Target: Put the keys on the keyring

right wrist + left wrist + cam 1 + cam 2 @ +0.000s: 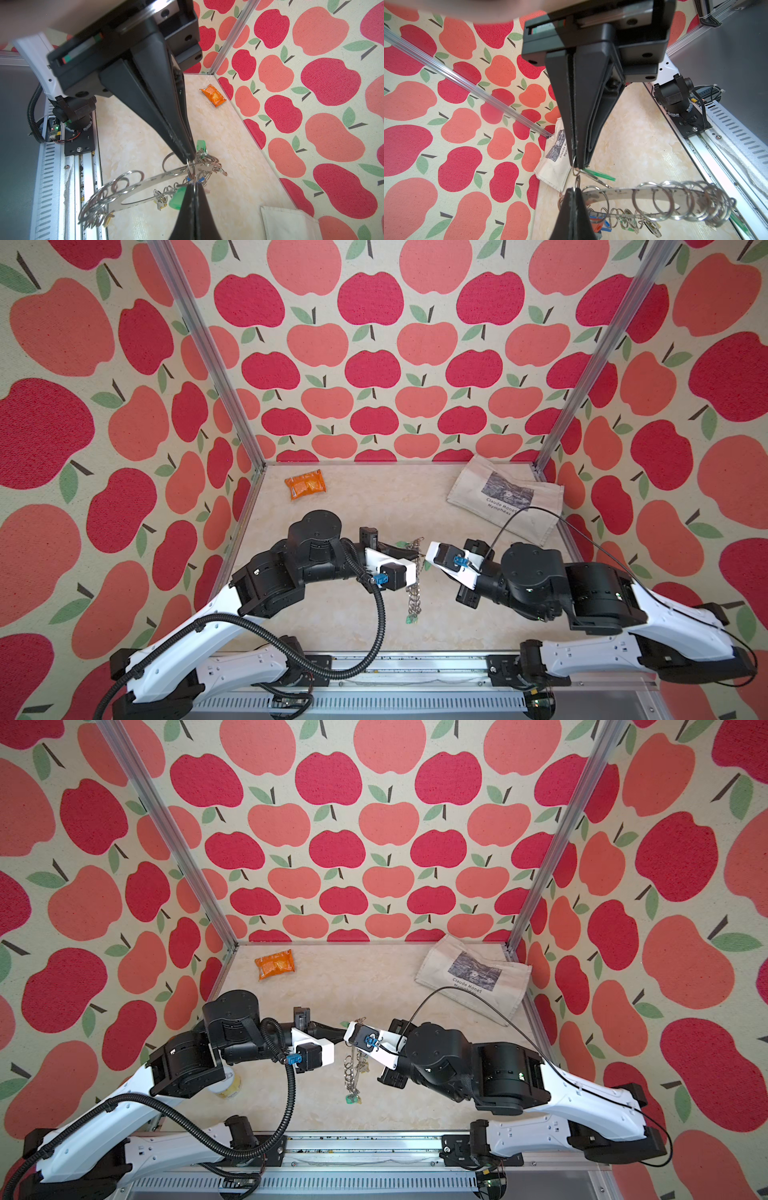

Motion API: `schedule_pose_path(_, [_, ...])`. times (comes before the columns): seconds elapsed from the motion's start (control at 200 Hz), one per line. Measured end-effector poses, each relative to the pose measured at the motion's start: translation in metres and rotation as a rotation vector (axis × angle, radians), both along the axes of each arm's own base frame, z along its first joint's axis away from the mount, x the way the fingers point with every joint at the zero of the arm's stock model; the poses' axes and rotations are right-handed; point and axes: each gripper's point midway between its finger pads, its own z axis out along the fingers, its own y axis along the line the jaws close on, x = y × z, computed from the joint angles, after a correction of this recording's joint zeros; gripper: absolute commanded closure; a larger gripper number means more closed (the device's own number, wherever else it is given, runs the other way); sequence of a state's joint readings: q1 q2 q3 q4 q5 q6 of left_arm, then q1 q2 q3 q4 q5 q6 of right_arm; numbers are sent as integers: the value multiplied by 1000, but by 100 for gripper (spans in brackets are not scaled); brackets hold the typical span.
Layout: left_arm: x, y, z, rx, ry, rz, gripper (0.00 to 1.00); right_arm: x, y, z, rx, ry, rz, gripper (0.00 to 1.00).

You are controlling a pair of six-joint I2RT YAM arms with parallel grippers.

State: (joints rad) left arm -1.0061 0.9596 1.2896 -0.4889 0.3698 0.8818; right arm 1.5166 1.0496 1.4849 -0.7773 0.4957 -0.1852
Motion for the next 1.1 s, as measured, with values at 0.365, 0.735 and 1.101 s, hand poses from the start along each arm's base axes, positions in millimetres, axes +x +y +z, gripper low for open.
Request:
schedule_pose_path(0.365, [0, 0, 0, 2, 1, 1, 100, 0, 0, -1, 0, 3, -2, 100])
schedule_pose_path(0.735, [-1, 1, 0, 0, 0, 0, 100, -2, 2, -1, 5, 8, 9, 100])
schedule_pose_path(1.101, [-1, 2, 0, 2, 2, 0, 100, -2, 3, -2, 1, 9, 12, 100])
